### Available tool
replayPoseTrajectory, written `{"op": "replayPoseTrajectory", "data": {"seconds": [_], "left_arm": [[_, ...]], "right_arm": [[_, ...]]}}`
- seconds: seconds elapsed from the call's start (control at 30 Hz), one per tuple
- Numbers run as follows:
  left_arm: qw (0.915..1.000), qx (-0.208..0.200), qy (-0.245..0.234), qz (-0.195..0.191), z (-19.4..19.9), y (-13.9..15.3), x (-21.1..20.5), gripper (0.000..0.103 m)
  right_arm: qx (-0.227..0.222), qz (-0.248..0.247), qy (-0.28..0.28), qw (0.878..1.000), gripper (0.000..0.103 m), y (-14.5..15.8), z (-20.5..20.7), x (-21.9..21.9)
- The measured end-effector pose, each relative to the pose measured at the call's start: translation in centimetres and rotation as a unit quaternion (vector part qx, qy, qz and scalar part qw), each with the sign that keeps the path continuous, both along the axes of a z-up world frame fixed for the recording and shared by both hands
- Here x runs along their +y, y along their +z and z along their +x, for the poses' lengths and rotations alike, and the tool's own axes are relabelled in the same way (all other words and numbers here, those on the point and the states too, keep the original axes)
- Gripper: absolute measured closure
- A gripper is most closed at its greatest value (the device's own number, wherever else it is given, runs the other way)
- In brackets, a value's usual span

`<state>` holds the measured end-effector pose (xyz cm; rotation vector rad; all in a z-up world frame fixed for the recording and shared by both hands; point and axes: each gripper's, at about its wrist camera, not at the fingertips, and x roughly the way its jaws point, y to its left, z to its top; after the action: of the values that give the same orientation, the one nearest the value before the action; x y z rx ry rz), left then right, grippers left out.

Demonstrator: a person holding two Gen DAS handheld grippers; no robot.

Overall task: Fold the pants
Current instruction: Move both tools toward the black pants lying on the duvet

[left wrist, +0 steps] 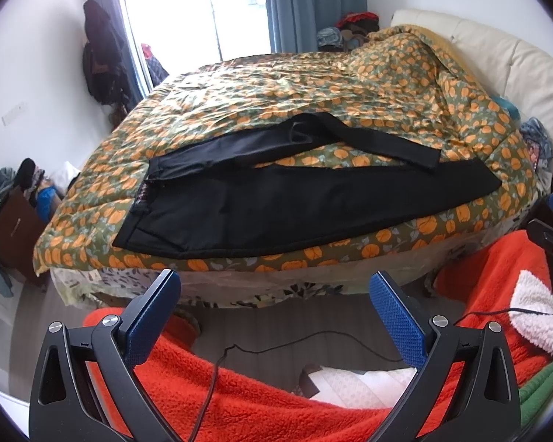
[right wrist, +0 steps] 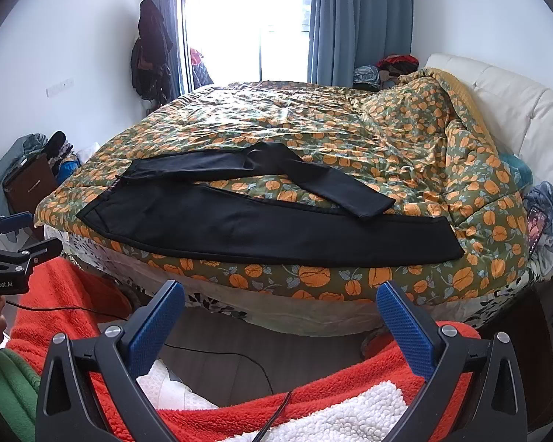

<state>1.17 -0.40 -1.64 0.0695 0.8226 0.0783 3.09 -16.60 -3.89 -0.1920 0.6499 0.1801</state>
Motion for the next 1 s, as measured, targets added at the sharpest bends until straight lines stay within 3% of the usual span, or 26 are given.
{"op": "replayPoseTrajectory", "data": {"seconds": [1.0], "left_arm": [[0.9998,0.019,0.002,-0.001,0.3,-0.8,0.1,0.001]], "right_arm": [[0.023,-0.091,-0.049,0.994,0.000,-1.4,1.3,1.0]]}}
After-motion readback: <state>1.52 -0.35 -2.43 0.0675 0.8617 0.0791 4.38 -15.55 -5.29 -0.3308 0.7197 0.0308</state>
